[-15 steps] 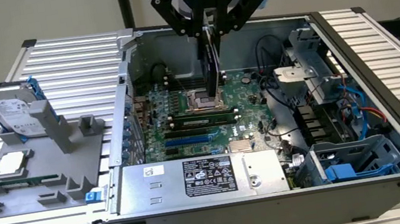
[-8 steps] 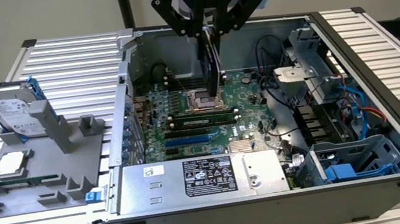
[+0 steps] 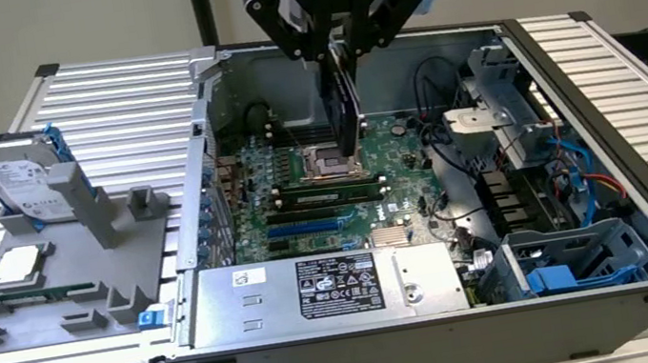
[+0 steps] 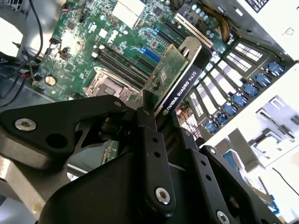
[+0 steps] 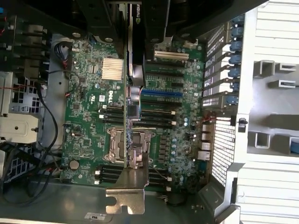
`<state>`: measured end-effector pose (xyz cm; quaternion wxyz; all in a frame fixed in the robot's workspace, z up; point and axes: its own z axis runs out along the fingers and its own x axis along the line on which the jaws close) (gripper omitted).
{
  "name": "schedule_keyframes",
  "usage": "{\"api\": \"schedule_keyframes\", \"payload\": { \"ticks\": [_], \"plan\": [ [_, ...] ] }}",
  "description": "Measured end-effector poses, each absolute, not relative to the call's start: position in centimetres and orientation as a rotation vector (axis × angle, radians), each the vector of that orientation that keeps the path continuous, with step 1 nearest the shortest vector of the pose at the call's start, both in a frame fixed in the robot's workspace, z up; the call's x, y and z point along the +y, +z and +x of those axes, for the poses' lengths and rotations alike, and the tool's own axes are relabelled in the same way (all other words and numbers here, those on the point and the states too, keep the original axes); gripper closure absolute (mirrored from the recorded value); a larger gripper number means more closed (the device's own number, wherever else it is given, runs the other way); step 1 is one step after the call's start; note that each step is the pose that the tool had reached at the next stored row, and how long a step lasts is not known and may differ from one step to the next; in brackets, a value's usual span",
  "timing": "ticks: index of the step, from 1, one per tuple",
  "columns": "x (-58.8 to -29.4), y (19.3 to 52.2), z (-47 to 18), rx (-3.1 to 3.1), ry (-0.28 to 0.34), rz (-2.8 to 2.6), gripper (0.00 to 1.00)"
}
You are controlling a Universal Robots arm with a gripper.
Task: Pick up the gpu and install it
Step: 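Insert the gpu into the slot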
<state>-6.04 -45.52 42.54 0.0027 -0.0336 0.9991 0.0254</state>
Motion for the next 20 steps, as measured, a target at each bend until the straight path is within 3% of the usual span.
{"api": "schedule_keyframes", "payload": {
  "ticks": [20],
  "plan": [
    [-45.52, 42.55, -6.04, 3.125, 0.08, -0.281, 1.0]
  ]
}}
